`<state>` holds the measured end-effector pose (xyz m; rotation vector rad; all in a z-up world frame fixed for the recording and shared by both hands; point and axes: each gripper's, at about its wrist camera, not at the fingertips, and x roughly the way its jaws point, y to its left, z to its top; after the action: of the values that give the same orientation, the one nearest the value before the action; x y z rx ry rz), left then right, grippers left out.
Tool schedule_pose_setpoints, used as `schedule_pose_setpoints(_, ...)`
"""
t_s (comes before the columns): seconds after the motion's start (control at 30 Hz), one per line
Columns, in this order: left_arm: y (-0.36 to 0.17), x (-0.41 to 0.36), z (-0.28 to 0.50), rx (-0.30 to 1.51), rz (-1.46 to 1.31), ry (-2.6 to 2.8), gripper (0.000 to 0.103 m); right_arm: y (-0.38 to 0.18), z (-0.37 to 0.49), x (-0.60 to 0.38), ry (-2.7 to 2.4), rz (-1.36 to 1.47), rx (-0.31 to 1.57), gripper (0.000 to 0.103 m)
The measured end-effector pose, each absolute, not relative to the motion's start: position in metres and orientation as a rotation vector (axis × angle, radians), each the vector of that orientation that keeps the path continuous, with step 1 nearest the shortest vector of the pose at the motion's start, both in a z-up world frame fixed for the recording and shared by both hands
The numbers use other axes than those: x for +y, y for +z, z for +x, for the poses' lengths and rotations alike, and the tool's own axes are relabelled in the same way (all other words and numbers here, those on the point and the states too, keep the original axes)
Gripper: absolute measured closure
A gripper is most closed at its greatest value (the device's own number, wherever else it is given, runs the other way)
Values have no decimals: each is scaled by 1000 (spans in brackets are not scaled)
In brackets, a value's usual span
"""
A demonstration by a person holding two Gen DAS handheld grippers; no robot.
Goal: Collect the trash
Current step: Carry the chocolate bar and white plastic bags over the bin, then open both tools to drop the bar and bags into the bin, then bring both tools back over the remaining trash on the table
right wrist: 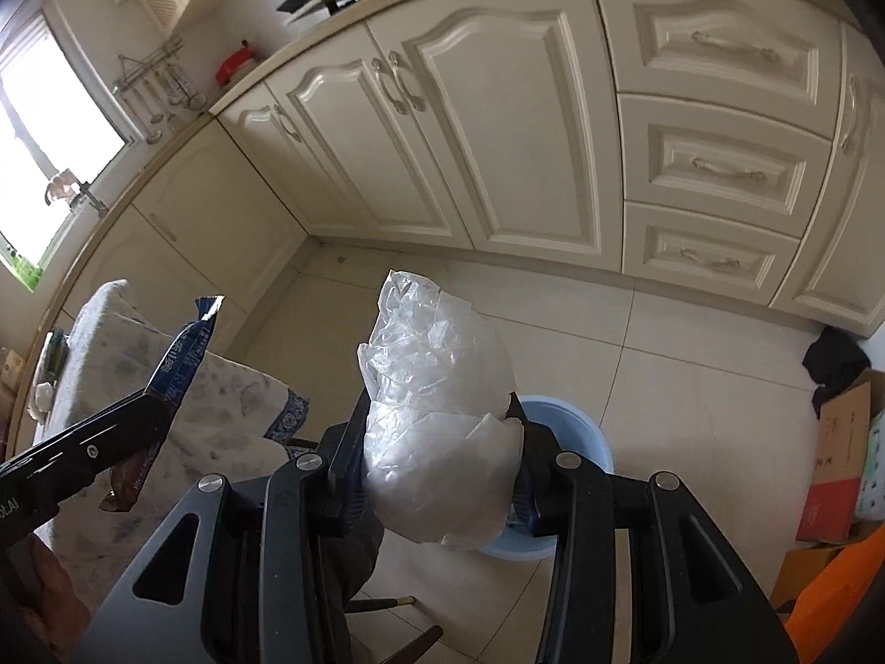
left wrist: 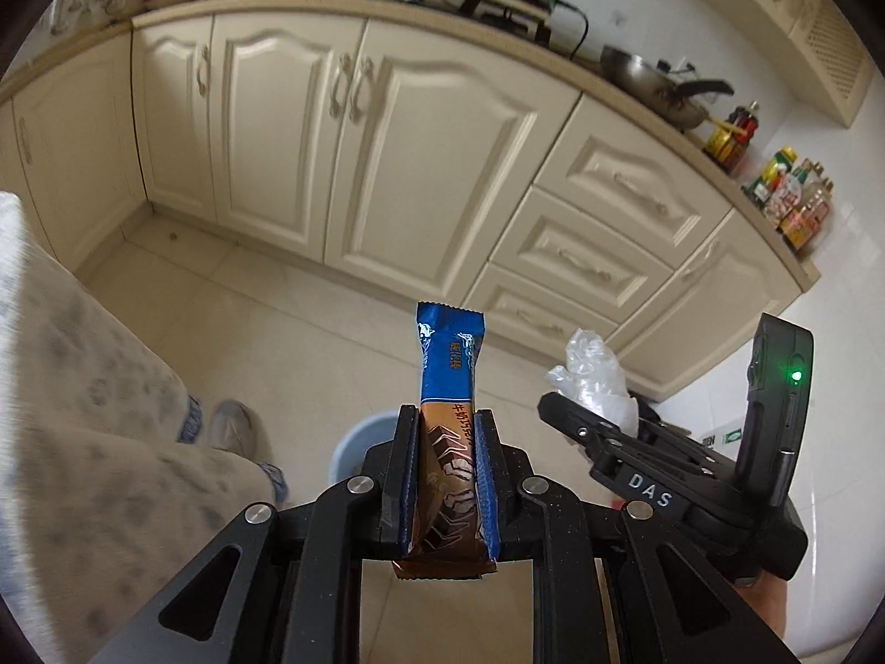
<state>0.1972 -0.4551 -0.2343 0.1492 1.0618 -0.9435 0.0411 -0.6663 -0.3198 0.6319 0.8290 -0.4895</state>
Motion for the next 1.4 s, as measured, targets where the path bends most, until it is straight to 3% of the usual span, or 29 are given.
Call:
schedule_pose_setpoints(0.33, -312, -546, 243, 1241, 184, -938, 88, -382, 43, -701, -509, 732, 902, 61)
schedule_pose_setpoints(0.43, -328, -561, 254, 1269, 187, -935, 84, -392, 43, -707, -524, 750, 907, 59)
schedule_pose_setpoints(0.5, -337, -570, 258, 1295, 197, -915, 77, -400, 43, -712, -521, 769, 921, 57)
schedule_pose_setpoints(0.57, -343, -577, 262, 1304, 203, -892, 60, -405, 42, -714, -522, 780, 930, 53)
schedule_pose_setpoints(0.63, -341, -576, 261, 1282, 206, -869, 43, -409, 39, -715, -529, 794, 930, 41)
schedule_pose_setpoints(0.7, -338, -576, 258, 1248, 218, -844, 28, -410, 35, -714, -542, 812, 923, 15)
schedule_pose_setpoints(0.77, -332, -576, 253, 1218, 226, -824, 15, -409, 30, -714, -567, 825, 915, 3)
schedule_pose_setpoints(0.83, -326, -575, 248, 1193, 233, -809, 9, -407, 25, -713, -594, 836, 915, 0)
schedule_pose_setpoints(1.07, -289, -556, 223, 1102, 221, -812, 4, -387, 23, -702, -618, 833, 915, 0)
schedule_pose_setpoints(1.4, -208, -443, 196, 932, 134, -827, 2, -311, 47, -654, -575, 707, 851, 0)
